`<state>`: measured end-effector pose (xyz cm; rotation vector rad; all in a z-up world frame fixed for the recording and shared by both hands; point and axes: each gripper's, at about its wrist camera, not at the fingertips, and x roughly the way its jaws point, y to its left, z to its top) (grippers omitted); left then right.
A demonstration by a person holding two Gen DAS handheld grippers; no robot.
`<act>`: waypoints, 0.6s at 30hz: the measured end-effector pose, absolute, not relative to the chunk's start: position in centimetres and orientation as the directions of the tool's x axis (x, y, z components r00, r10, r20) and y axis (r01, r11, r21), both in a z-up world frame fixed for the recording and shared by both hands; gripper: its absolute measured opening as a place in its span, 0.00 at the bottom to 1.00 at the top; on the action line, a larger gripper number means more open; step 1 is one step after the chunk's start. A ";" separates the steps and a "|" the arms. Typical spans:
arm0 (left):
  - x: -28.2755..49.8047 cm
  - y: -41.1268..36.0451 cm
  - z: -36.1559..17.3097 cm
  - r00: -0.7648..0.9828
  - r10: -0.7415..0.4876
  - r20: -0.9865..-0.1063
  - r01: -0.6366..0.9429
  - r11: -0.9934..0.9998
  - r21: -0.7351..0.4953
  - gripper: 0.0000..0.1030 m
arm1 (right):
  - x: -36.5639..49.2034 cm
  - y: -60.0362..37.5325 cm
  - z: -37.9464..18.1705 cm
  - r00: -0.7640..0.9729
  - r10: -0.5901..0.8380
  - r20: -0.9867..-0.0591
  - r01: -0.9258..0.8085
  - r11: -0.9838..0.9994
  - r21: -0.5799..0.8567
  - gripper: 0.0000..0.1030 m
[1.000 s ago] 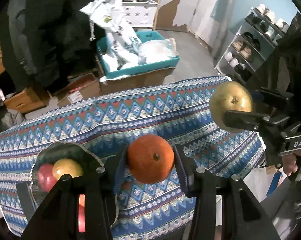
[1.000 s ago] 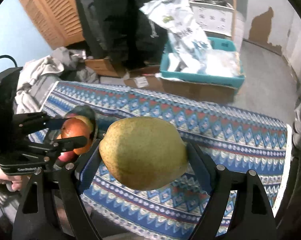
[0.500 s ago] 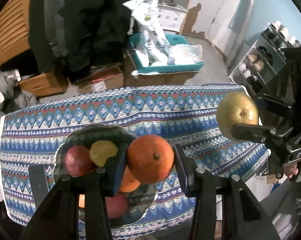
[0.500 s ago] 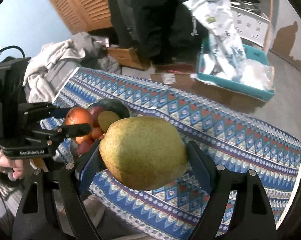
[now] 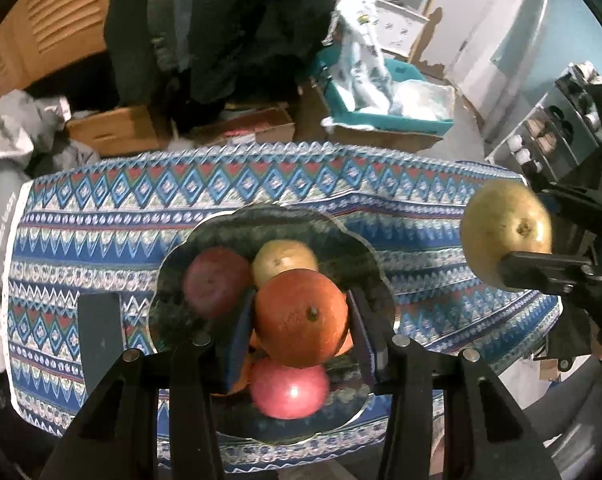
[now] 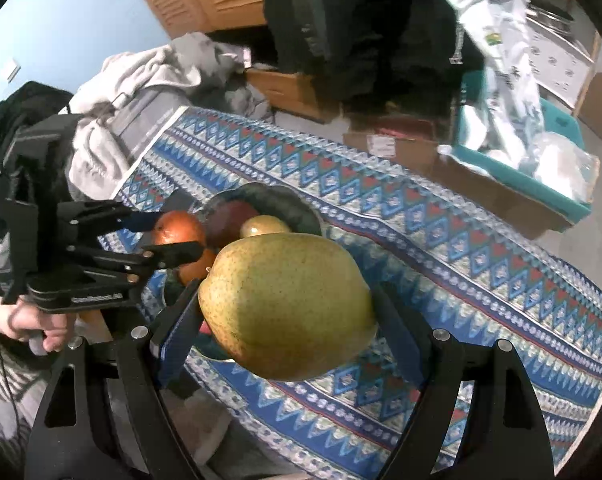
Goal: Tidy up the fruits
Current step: 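Carry the tangerine and the pear over to the glass bowl, then release the tangerine into the bowl with the left tool while the right tool lowers the pear in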
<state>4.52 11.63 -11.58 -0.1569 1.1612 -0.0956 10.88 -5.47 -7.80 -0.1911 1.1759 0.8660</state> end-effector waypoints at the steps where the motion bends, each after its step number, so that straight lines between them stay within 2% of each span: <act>1: 4.4 12.1 -12.0 0.391 -0.150 -0.908 -0.014 0.986 -0.168 0.45 | 10.8 -5.0 -7.9 0.108 0.492 -0.864 -0.682 0.668 0.296 0.81; 18: 4.7 13.2 -17.0 0.305 -0.180 -0.935 -0.041 0.979 -0.202 0.46 | 11.4 1.0 -13.3 0.013 0.442 -0.897 -0.695 0.649 0.310 0.81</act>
